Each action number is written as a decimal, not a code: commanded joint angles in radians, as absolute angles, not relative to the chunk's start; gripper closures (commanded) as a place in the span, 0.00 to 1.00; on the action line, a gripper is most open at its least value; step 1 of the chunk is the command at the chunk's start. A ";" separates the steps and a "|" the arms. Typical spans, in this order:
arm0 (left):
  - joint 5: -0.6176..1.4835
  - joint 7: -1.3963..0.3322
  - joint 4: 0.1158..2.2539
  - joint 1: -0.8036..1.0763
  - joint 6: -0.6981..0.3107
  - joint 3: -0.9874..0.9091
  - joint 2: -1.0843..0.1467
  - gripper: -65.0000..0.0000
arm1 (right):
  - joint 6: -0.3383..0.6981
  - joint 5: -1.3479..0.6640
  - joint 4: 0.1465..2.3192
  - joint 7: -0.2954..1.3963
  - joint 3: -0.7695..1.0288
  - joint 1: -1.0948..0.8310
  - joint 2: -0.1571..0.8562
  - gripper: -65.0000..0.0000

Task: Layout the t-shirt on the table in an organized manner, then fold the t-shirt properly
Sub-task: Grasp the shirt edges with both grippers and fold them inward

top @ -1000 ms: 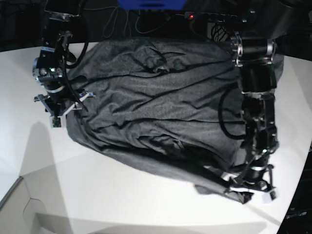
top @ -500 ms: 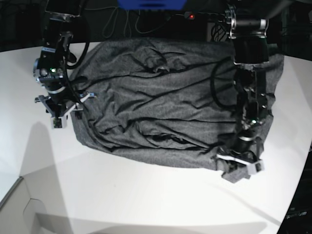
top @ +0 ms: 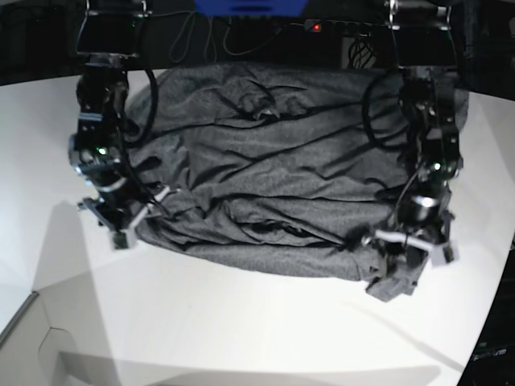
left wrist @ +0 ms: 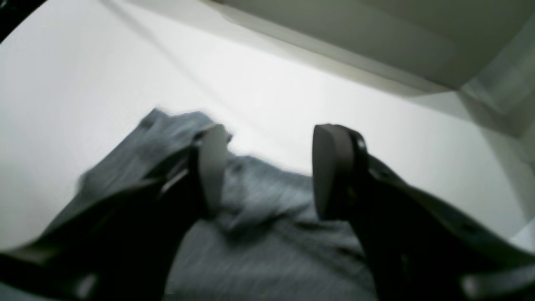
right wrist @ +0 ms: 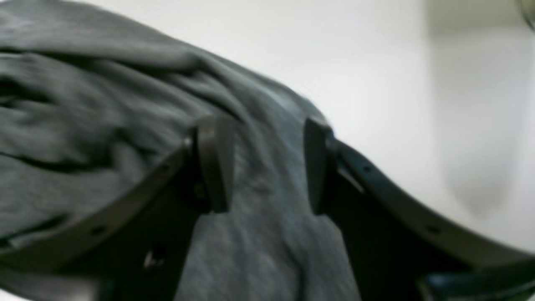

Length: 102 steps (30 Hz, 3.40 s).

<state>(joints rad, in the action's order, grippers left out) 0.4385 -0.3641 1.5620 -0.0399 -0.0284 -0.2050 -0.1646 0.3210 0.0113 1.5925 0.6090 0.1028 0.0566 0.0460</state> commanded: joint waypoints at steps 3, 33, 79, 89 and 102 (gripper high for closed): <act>0.441 -0.348 1.540 0.010 -0.031 -0.236 -0.185 0.51 | 0.326 0.005 1.491 0.584 0.044 0.151 0.061 0.57; 0.435 -0.348 1.495 -0.054 -0.033 -0.231 -0.186 0.51 | 0.001 0.002 0.967 0.208 0.278 0.371 0.183 0.57; 0.260 -0.245 0.771 -0.616 -0.025 0.128 -0.059 0.50 | 0.001 0.002 1.561 0.380 0.081 -0.065 0.127 0.57; 0.213 -0.246 0.659 -0.648 -0.024 0.127 -0.061 0.50 | 0.001 0.002 1.560 0.380 0.082 -0.067 0.127 0.57; 0.213 -0.245 0.650 -0.604 -0.022 0.074 -0.139 0.50 | 0.001 0.002 1.560 0.380 0.082 -0.067 0.127 0.57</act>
<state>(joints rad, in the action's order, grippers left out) 0.2100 -0.2787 0.6289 -0.5606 -0.0257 0.0757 -0.1356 0.0025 0.0002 1.5425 0.4042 0.0784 -0.0788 0.1184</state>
